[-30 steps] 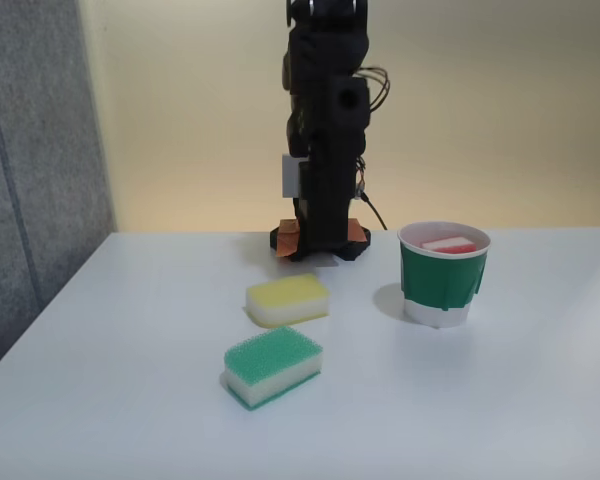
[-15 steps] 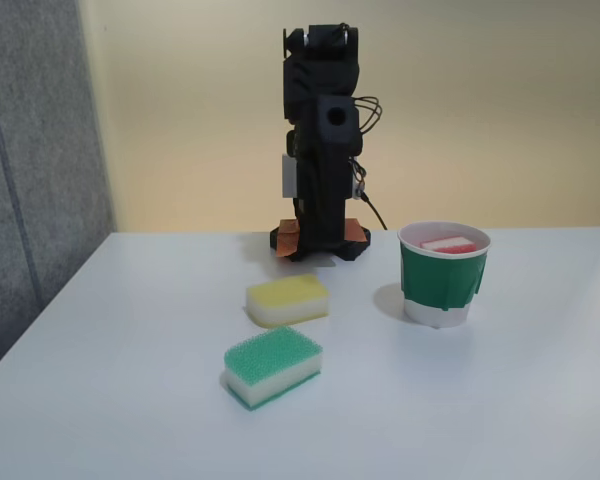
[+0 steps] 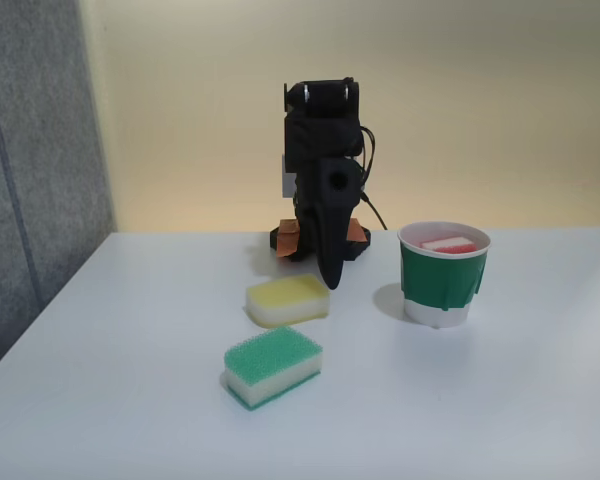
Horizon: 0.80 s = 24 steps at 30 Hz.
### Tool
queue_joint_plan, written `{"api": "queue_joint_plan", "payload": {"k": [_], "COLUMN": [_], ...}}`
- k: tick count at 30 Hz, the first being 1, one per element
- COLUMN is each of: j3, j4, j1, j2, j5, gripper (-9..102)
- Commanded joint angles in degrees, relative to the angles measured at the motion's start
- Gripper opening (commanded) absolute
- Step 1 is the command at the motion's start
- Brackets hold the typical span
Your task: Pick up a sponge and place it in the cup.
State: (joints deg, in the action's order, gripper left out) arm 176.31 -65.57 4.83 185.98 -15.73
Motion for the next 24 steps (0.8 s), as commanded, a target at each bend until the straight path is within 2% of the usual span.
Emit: {"api": "queue_joint_plan", "payload": {"k": [1, 10, 24], "j3": [0.6, 0.8, 0.8], "j4": [-3.6, -13.1, -13.1], "j1": [0.7, 0.7, 0.7], "j2": [1.0, 1.1, 1.1], "j5": [-1.1, 0.0, 0.1], "gripper": [0, 0, 0]}}
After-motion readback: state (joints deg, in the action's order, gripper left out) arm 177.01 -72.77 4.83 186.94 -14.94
